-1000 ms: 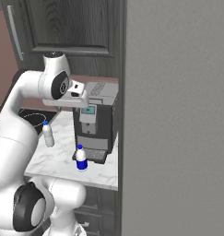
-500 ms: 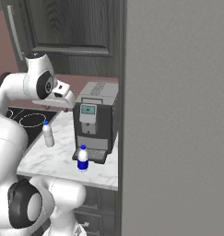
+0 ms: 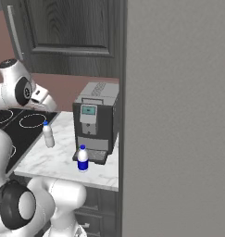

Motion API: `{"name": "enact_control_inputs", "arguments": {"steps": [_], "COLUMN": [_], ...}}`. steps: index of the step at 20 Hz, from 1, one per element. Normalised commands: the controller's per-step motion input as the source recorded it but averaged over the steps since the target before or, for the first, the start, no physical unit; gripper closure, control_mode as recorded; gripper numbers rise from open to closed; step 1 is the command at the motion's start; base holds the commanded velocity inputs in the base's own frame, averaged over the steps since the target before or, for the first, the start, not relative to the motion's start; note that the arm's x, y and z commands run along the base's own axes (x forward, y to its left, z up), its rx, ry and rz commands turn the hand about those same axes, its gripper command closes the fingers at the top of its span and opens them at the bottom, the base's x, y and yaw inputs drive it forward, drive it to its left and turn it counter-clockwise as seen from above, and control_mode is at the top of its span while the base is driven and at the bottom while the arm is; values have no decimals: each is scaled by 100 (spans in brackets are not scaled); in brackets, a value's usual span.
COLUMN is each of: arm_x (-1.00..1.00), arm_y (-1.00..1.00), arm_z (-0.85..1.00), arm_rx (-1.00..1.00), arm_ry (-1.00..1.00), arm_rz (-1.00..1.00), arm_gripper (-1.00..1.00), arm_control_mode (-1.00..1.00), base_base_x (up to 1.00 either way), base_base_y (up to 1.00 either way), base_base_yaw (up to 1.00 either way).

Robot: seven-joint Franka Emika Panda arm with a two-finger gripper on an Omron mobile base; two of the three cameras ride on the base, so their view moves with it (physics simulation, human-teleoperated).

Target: Take the bottled waters from the counter and place them in the freezer to freeze. Close the freezer door after placing the bottles.

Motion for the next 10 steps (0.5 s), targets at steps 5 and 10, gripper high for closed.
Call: {"name": "enact_control_inputs", "arguments": {"steps": [5, 10], "arm_x": [0, 0], "arm_y": [77, 61], "arm_z": [-27, -39], "arm_rx": [-2, -8], "arm_ry": [-12, -9], "arm_rz": [-17, -16], "arm_gripper": [-100, -100], "arm_control_mode": [-100, -100], "base_base_x": [0, 0], "base_base_y": [0, 0], "base_base_yaw": [0, 0]}}
